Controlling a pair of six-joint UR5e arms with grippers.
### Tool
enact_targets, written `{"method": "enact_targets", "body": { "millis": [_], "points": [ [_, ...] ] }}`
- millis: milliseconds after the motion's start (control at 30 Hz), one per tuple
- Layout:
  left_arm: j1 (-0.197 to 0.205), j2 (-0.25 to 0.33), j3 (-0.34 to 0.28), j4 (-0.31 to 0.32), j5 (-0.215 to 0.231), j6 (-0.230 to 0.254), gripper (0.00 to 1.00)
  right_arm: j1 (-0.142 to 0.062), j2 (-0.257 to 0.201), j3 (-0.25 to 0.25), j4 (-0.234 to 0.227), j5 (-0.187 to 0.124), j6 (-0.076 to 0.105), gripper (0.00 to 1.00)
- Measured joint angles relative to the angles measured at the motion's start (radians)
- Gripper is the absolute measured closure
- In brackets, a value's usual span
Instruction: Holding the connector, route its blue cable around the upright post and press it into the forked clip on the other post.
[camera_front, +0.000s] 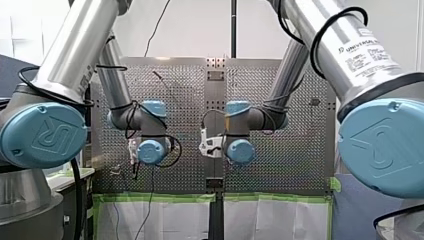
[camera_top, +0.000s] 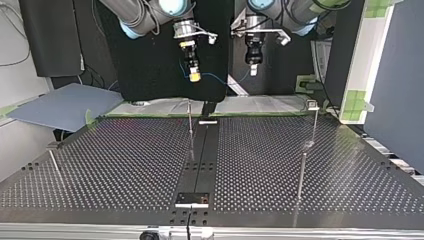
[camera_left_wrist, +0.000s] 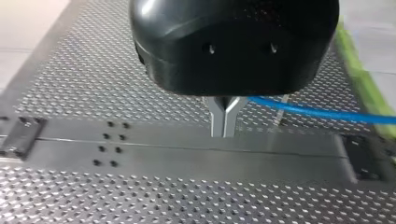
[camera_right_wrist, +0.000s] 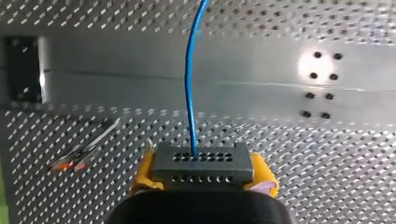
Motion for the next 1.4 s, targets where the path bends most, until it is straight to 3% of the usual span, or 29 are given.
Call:
{"method": "enact_targets", "body": {
  "millis": [133,233,567,833,1200,1400],
  "points": [
    [0.009,0.032,0.028,-0.032,-0.006,-0.026,1.00,-0.003,-0.033,-0.003,0.033,-0.023,0.028,1.00],
    [0.016,0.059,0.048,-0.059,-0.013,-0.035,1.00,-0.006,-0.059,-0.003,0.059,-0.032,0.033,1.00],
    [0.045,0.144,0.125,-0.147,-0.083,-0.037,1.00,-0.014,-0.145,-0.048,0.145,-0.036,0.007,1.00],
    [0.075,0.157,0.191,-0.215,-0.148,-0.036,1.00,-0.017,-0.213,-0.086,0.213,-0.035,-0.012,1.00],
    [0.121,0.196,0.215,-0.250,-0.191,-0.061,1.00,-0.028,-0.299,-0.168,0.299,-0.038,-0.015,1.00],
    [0.149,0.245,0.216,-0.286,-0.189,-0.066,1.00,-0.033,-0.351,-0.206,0.351,-0.067,-0.022,1.00]
  ]
}}
